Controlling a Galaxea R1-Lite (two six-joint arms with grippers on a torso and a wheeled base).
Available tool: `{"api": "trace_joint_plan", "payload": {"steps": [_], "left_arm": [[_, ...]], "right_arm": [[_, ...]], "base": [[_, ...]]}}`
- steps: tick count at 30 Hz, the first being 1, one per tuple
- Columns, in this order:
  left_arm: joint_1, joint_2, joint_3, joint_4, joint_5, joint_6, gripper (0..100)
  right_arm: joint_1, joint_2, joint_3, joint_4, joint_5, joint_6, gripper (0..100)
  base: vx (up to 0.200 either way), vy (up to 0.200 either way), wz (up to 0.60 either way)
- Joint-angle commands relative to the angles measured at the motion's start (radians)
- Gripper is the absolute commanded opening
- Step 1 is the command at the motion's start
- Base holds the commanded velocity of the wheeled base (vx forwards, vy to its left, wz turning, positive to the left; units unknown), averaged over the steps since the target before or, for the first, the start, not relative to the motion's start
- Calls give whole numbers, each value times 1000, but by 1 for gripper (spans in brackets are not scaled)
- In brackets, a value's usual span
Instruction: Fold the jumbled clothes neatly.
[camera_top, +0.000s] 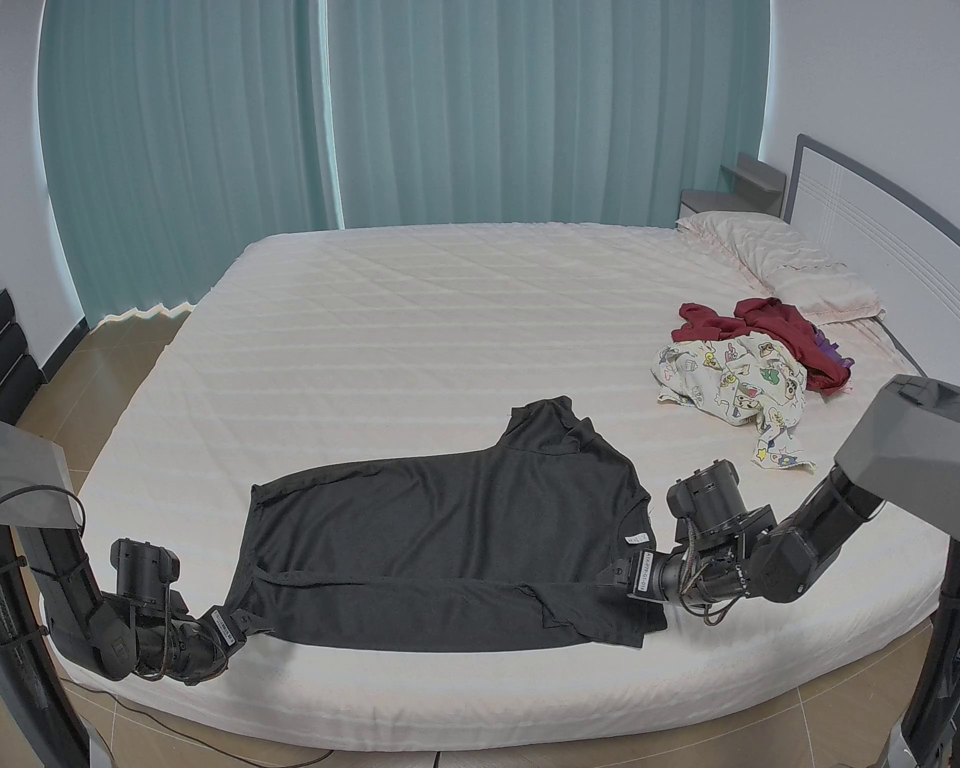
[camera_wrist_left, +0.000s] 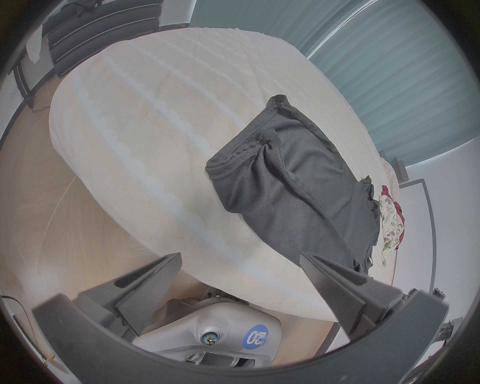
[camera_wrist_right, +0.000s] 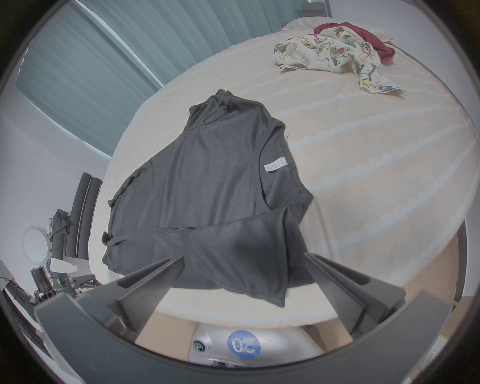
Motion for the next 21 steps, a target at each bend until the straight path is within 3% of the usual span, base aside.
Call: {"api": "trace_joint_plan", "payload": {"steps": [1, 11, 12, 21], "left_arm": [[0, 1, 0, 0, 0, 0, 100], [1, 1, -1, 0, 0, -2, 100], [0, 1, -1, 0, 0, -2, 100], [0, 1, 0, 0, 0, 0, 100]], "right_arm": [[4, 140, -65, -46, -7, 4, 100], [-10, 158, -93, -66, -7, 1, 100], [-10, 160, -94, -66, -7, 1, 0], [-49, 177, -96, -68, -16, 0, 0]], "base": [[0, 0, 0], [0, 0, 0], [0, 0, 0], [0, 0, 0]]}}
